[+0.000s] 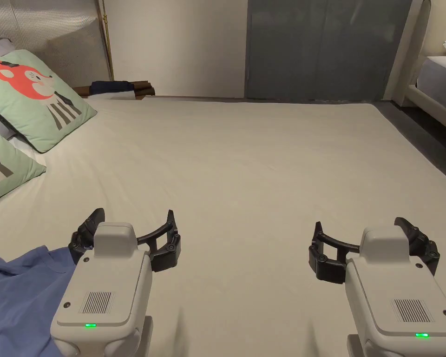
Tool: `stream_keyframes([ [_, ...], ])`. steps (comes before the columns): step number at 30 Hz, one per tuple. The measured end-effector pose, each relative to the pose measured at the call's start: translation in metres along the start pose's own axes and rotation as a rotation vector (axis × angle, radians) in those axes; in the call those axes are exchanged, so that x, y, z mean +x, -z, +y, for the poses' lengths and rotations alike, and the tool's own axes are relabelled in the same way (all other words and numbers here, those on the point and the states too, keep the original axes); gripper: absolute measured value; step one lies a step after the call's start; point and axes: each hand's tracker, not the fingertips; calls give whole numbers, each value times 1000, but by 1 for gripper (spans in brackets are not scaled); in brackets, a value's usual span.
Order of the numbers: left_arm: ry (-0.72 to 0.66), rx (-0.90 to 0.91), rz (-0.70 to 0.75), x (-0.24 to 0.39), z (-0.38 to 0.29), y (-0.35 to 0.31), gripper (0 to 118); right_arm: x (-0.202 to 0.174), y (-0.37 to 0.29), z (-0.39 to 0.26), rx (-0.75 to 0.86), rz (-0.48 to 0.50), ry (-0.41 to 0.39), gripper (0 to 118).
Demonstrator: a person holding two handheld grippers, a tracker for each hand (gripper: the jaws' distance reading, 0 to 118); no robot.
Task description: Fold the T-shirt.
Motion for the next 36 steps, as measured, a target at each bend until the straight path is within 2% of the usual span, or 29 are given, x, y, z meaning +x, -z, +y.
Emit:
stream_keyframes([
  [4,-6,-3,0,1,0,0,103,1,1,-1,-7,1,4,112],
  [6,-9,-3,-4,2,1,-1,95,1,1,-2,-10,0,8,110],
  [8,-9,6,-21,3,1,-2,61,0,-1,0,-15,-1,15,87],
  [9,-7,5,-29,4,1,-2,36,-1,-2,0,-13,-1,16,68],
  [10,0,0,-32,5,2,-2,0,-1,-2,1,-13,-2,15,34],
  [11,19,-7,-26,9,4,-2,0,-2,-2,2,-16,-9,11,8],
  [12,32,-8,-20,11,5,-3,0,-3,-2,2,-18,-11,9,0],
  [18,28,4,-32,9,5,-6,0,-3,-2,2,-19,-6,28,0],
  [24,-8,-10,25,-16,8,-12,0,-27,2,11,-7,69,42,0],
  [30,25,-29,176,-78,10,-34,0,-88,12,25,17,218,52,0],
  [36,33,-41,372,-155,10,-72,0,-165,14,38,41,394,56,0],
])
